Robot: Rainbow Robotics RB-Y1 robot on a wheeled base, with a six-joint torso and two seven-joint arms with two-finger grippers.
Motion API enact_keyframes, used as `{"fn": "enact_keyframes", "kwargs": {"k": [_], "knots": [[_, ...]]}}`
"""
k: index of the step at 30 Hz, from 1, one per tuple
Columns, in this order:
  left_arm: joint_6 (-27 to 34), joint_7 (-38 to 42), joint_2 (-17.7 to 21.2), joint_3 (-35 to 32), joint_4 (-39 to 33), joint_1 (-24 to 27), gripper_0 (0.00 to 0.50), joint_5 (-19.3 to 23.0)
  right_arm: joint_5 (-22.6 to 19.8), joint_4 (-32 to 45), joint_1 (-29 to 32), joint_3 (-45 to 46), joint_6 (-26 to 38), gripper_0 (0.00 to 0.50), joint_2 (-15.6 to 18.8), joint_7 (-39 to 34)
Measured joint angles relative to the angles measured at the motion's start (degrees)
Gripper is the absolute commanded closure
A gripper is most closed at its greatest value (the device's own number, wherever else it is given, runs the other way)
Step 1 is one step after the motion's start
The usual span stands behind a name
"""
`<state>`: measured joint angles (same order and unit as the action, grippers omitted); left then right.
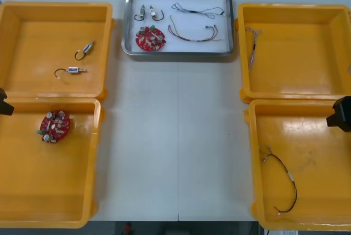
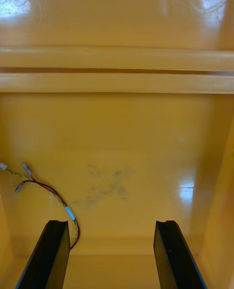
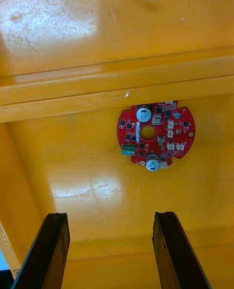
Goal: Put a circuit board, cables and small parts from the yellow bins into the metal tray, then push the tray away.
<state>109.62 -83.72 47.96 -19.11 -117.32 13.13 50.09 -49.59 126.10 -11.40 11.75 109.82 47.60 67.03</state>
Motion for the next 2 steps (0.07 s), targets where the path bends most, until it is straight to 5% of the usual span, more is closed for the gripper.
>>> {"fn": "enact_keyframes", "kwargs": {"k": [2], "knots": [[0.0, 0.0, 0.0, 0.0, 0.0, 0.0, 0.0, 0.0, 0.0, 0.0, 0.0, 0.0, 0.0, 0.0, 0.0, 0.0]]}}
